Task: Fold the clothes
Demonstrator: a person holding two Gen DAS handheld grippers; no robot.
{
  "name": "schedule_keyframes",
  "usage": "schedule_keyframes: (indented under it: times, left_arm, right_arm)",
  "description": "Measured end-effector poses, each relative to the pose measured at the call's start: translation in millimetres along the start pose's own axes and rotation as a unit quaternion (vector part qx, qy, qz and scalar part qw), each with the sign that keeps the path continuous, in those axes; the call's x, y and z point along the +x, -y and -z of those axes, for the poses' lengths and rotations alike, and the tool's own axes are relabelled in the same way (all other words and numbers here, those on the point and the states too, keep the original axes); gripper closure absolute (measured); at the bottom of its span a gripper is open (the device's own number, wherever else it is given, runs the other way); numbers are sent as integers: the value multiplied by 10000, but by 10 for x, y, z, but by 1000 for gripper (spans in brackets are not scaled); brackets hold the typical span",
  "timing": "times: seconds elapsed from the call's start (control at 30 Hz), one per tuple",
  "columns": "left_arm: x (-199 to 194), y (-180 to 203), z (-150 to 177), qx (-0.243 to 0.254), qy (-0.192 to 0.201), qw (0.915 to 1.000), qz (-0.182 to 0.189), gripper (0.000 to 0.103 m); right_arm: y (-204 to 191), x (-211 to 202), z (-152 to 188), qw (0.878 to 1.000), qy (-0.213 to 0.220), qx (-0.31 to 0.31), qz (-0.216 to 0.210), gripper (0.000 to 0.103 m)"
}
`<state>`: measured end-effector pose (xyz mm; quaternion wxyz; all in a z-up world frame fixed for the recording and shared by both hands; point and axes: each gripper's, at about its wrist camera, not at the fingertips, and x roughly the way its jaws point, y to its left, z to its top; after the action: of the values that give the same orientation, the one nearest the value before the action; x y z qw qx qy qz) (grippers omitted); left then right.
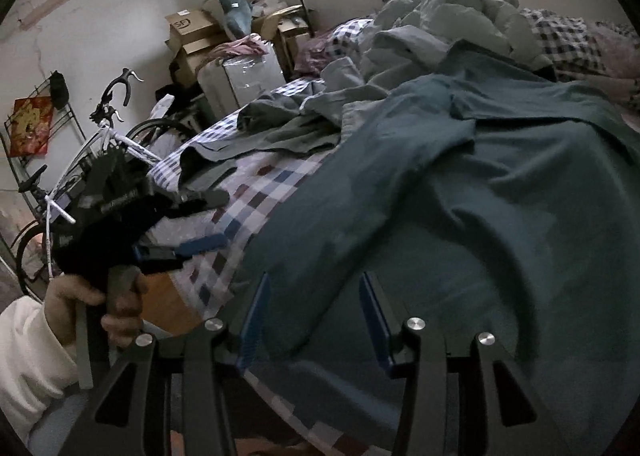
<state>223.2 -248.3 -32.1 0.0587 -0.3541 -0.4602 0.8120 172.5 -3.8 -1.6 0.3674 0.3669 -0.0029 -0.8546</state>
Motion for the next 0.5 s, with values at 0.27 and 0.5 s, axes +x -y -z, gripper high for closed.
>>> schedule_keyframes:
  times: [0.27, 0.5]
  left_arm:
    - [161, -199, 167, -712, -158, 9970, 241, 20]
    - [196, -274, 252, -1058, -163, 9934, 403, 20]
  right_arm:
    - [-67, 103, 48, 9998, -33, -171, 109, 53]
    - [-143, 188, 90, 9993, -79, -341, 147, 53]
